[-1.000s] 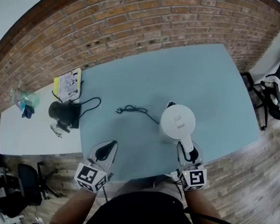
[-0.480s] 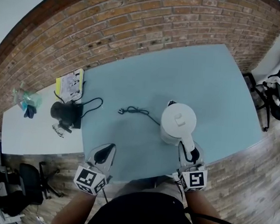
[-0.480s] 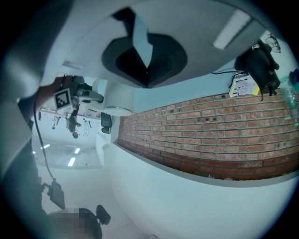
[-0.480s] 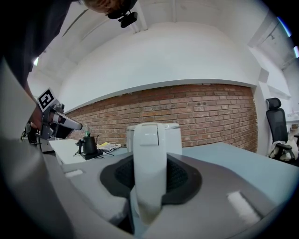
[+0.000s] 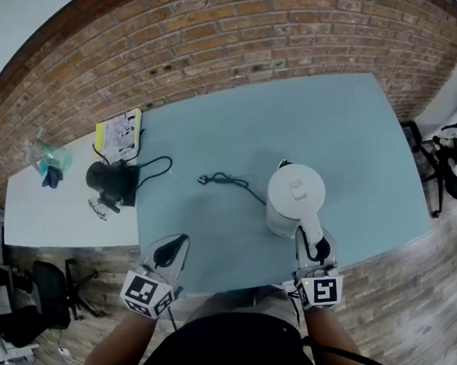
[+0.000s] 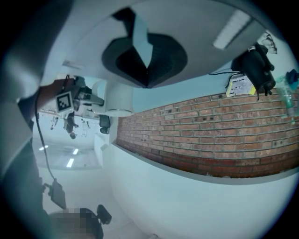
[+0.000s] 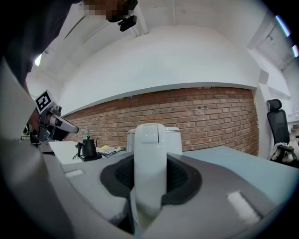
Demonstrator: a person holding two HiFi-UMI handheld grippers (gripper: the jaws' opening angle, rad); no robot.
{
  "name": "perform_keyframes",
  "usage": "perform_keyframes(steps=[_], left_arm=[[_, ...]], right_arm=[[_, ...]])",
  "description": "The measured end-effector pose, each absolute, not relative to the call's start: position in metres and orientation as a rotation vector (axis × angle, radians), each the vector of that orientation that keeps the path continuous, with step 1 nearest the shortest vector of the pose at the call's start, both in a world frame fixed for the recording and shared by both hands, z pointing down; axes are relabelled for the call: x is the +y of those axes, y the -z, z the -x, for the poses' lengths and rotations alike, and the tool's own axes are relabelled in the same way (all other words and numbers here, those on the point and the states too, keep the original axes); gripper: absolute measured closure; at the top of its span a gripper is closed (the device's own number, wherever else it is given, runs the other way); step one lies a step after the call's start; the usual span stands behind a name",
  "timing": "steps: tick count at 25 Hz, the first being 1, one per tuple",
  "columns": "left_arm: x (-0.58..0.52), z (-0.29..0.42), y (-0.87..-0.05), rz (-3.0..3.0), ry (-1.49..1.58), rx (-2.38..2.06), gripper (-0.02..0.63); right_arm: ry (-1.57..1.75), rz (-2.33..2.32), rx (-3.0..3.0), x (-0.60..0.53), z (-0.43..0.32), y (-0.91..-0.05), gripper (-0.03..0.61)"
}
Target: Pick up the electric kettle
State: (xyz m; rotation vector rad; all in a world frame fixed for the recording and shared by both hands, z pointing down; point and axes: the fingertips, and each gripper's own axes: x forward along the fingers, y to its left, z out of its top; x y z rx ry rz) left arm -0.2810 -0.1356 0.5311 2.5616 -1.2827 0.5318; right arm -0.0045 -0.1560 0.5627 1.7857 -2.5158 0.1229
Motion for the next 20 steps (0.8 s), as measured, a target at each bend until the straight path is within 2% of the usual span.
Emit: perform_keyframes(steps=[20], left_arm=[[-0.130, 0.285, -0.526, -2.541, -0.548, -1.327, 0.609]], right_arm=[[-0.057, -1.820, -2.594, -0.170, -0.005, -0.531, 0.459]])
